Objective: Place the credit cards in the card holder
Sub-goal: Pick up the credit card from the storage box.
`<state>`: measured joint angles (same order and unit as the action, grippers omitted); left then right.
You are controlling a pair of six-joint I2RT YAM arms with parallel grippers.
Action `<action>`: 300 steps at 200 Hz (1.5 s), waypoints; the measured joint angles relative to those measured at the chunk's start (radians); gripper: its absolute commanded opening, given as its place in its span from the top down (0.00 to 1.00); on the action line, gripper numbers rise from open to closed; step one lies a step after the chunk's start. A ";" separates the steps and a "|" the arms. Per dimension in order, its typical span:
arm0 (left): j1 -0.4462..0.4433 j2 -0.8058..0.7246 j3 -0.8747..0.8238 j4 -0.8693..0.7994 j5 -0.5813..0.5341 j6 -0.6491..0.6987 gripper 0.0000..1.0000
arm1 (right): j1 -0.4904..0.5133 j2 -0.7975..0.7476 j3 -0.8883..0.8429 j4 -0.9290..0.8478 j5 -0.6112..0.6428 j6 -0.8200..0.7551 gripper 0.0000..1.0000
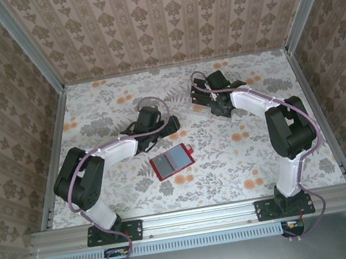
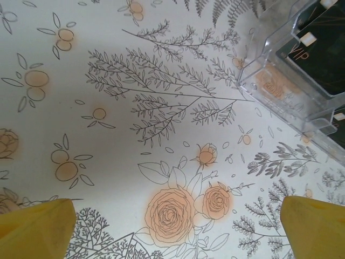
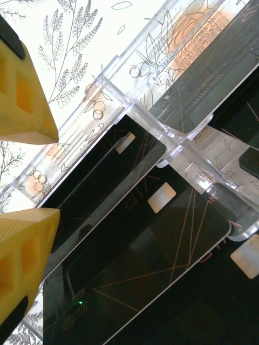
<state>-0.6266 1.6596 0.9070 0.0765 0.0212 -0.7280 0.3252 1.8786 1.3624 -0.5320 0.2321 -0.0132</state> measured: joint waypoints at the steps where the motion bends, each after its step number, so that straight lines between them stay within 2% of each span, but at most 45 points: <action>1: 0.000 -0.001 -0.001 0.000 0.000 0.000 0.00 | 0.000 0.000 0.000 0.000 0.000 0.000 0.65; 127: 0.019 -0.040 -0.065 0.005 0.010 0.000 0.00 | 0.073 0.051 0.000 -0.023 0.017 -0.091 0.79; 142: 0.020 -0.040 -0.070 0.007 0.010 0.000 0.00 | 0.080 0.055 0.000 -0.029 0.027 -0.093 0.78; 167: 0.020 -0.041 -0.074 0.008 0.010 0.000 0.00 | 0.085 0.054 0.008 -0.036 0.054 -0.094 0.65; 199: 0.020 -0.051 -0.079 0.008 0.010 0.000 0.00 | 0.085 0.051 0.026 -0.039 0.109 -0.108 0.60; 300: 0.026 -0.071 -0.083 0.008 0.010 -0.001 0.00 | 0.084 0.090 0.083 -0.045 0.237 -0.158 0.59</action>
<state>-0.6003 1.5887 0.8242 0.0845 0.0315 -0.7288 0.4088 1.9686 1.4452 -0.5774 0.4690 -0.1707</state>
